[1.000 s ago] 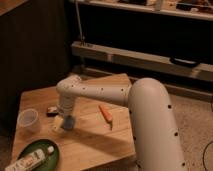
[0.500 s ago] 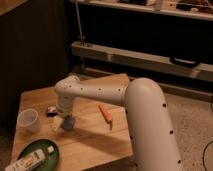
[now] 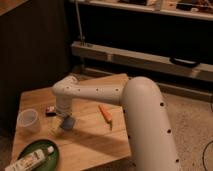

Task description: Place the white sponge in the ceramic cup

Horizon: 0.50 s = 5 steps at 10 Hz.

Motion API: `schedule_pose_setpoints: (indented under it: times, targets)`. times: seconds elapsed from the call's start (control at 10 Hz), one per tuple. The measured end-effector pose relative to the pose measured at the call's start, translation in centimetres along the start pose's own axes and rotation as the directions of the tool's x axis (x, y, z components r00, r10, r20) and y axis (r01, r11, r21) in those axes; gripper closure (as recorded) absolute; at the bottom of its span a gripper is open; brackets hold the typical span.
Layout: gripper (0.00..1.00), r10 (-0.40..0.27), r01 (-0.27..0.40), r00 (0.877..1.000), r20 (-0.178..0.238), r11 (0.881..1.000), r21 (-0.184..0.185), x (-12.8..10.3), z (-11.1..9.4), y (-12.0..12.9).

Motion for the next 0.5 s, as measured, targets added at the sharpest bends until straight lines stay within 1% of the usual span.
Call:
schedule_pose_setpoints:
  times: [0.5]
  targets:
    - [0.2, -0.007, 0.007, 1.0, 0.007, 1.0, -0.007, 0.64, 0.52, -0.07]
